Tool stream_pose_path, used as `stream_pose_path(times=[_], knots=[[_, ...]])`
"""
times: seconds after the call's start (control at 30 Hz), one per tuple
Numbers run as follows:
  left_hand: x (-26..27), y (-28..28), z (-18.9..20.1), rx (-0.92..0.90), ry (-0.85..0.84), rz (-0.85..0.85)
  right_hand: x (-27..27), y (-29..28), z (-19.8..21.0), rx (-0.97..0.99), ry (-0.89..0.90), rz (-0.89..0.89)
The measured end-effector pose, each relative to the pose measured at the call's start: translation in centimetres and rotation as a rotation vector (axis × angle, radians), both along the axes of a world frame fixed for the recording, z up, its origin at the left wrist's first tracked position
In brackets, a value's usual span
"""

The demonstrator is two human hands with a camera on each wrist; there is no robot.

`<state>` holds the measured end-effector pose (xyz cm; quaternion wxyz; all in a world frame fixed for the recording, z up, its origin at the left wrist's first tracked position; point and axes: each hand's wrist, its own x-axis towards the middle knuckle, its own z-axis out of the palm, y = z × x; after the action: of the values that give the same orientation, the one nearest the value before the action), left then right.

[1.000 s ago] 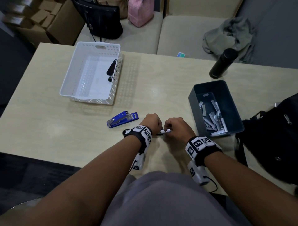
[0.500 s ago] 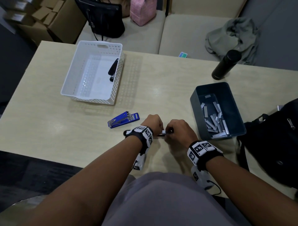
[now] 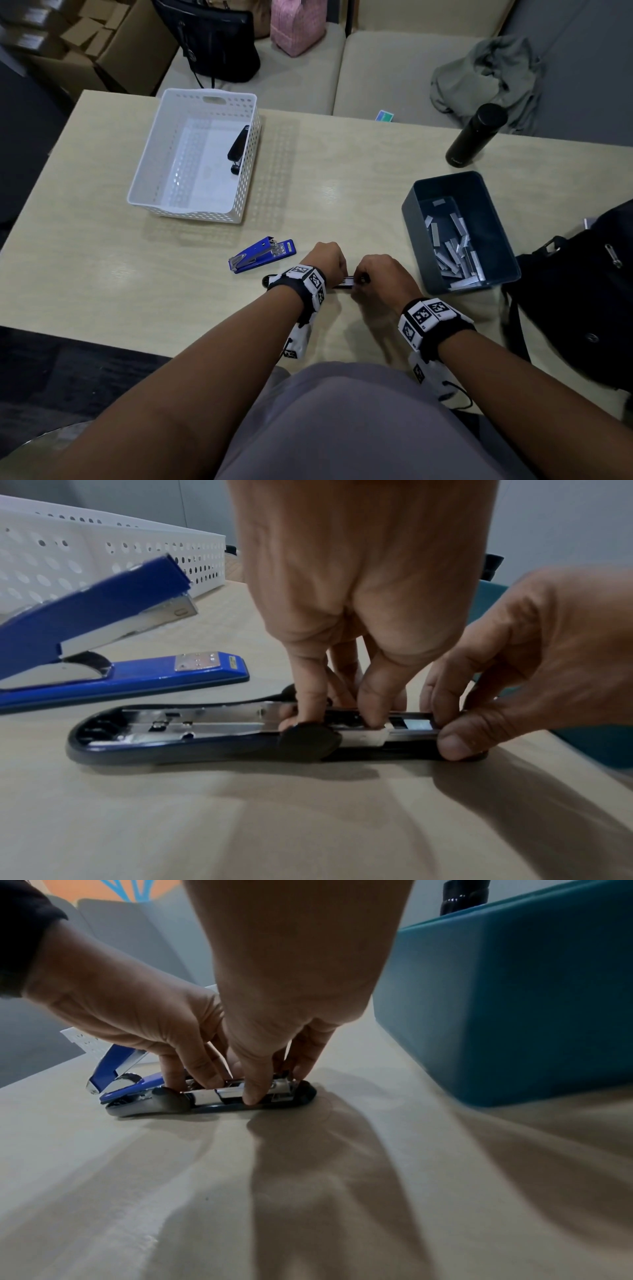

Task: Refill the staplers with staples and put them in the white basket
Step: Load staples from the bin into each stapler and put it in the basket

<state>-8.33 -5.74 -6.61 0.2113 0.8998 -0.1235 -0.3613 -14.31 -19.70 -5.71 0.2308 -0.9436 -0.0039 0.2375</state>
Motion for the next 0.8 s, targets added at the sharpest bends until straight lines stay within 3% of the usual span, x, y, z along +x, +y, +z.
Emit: stream_pose_path(times=[0.13,0.43,0.63,0.8], knots=[[0.1,0.0,-0.2,0.017,0.012,-0.021,-0.1,-0.2,-0.6,-0.04,0.028,0.019],[0.5,0.7,0.2,0.077,0.011,-0.144,-0.7,-0.9,0.0,0.083,-0.019,-0.057],[0.1,5.8,0.9,0.309,-0.26,-0.558,-0.2,-1.9,0.1,0.078,-0.029,-0.059],[0.1,6.8,2.7,0.31,-0.381,-0.661,0.4,-2.3,0.2,0.05,-0.03,-0.005]])
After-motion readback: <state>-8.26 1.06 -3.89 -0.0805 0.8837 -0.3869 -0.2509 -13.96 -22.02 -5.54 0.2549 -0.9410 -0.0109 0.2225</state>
